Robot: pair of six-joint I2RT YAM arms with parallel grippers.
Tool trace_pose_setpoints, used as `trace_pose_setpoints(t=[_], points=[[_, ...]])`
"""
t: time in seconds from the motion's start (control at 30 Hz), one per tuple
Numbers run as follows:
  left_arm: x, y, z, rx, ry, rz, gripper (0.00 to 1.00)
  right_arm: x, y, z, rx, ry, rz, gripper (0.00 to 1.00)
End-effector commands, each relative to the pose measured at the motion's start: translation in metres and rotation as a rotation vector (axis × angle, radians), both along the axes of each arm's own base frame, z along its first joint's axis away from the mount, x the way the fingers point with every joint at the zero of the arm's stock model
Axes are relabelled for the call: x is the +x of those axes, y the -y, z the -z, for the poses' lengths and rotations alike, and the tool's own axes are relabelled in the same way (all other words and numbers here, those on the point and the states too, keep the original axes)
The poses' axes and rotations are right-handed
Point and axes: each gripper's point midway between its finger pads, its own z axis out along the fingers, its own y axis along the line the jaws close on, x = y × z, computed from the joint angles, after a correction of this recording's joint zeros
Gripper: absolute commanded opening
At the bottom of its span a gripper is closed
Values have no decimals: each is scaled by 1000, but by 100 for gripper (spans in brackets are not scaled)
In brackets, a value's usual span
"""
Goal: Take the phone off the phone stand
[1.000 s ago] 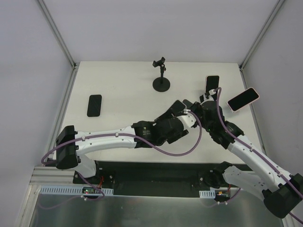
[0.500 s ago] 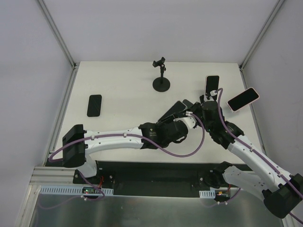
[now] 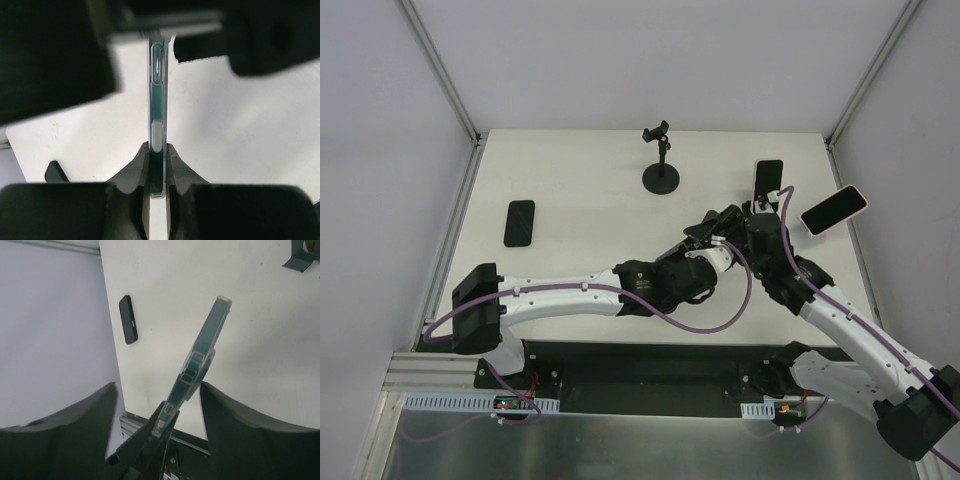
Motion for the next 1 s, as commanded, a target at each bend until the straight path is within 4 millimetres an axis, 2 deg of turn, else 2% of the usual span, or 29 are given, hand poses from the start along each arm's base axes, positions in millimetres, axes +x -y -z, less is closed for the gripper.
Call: trace_pose_setpoints(t=[0.0,0.1,0.17,0.2,0.33,0.37,0.43,0.6,0.67,0.8,0.83,0.97], points=[[-2,-11,-7,-9,16,-14,0,13,0,-30,31,114,24,80],[2,-24,-6,-10,20,-45,0,14,6,-33,-11,145,32,95],[9,-39,-6,-22,12,-87,0,14,16,-31,-66,160,38,100],[12,-46,-5,-23,5,-103,0,14,19,-35,-84,174,40,96],[30,-86,-3,-30,-5,-205,0,14,48,-33,-219,204,90,96],[38,-104,-2,-37,-13,-250,0,10,57,-31,-267,211,88,96],[45,-123,1,-30,-24,-293,0,10,74,-32,-312,222,127,96],[69,-188,9,14,-29,-459,0,0,108,-39,-438,267,167,96],[74,-205,15,41,-40,-507,0,-3,120,-42,-473,277,192,96],[91,-240,29,68,-72,-639,0,-9,131,-46,-530,294,190,96],[98,-256,31,75,-74,-695,0,-9,134,-47,-543,300,191,96],[117,-281,51,128,-124,-800,0,-13,136,-46,-563,304,177,96]])
